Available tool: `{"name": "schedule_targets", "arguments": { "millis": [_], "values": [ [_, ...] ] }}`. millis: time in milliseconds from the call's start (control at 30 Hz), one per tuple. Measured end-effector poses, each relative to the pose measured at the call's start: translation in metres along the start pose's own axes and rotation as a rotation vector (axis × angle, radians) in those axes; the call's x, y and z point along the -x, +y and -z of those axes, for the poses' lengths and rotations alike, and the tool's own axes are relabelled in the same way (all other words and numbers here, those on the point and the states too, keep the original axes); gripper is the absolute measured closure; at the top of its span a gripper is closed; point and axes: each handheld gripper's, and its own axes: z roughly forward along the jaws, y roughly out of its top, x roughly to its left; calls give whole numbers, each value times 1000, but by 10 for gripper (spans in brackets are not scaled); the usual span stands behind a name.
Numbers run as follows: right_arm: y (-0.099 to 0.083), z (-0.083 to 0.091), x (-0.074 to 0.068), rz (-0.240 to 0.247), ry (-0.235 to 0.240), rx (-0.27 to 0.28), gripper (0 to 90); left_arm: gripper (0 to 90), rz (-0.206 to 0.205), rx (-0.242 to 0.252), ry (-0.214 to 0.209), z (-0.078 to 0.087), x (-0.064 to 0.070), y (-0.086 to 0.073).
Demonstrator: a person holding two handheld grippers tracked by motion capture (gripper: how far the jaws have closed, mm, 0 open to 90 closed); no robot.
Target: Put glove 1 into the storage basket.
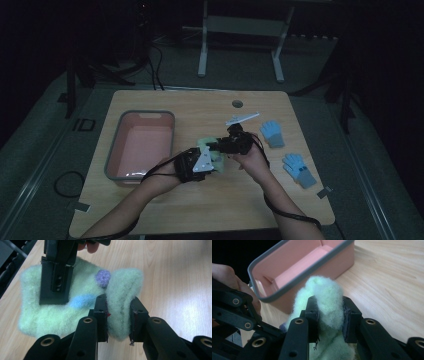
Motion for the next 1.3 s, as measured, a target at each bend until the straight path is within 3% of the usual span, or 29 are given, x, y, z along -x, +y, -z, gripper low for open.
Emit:
{"name": "schedule_targets", "arguments": {
  "millis": [667,933,1300],
  "values": [
    [54,-40,-30,56,50,-6,711,732,7,-43,45,52,-30,-29],
    [70,-61,-42,73,60,-12,710,732,30,-58,51,67,-40,-49],
    [83,-108,-62,67,100,-22,710,732,51,-111,56,90,-49,-89]
  ]
}}
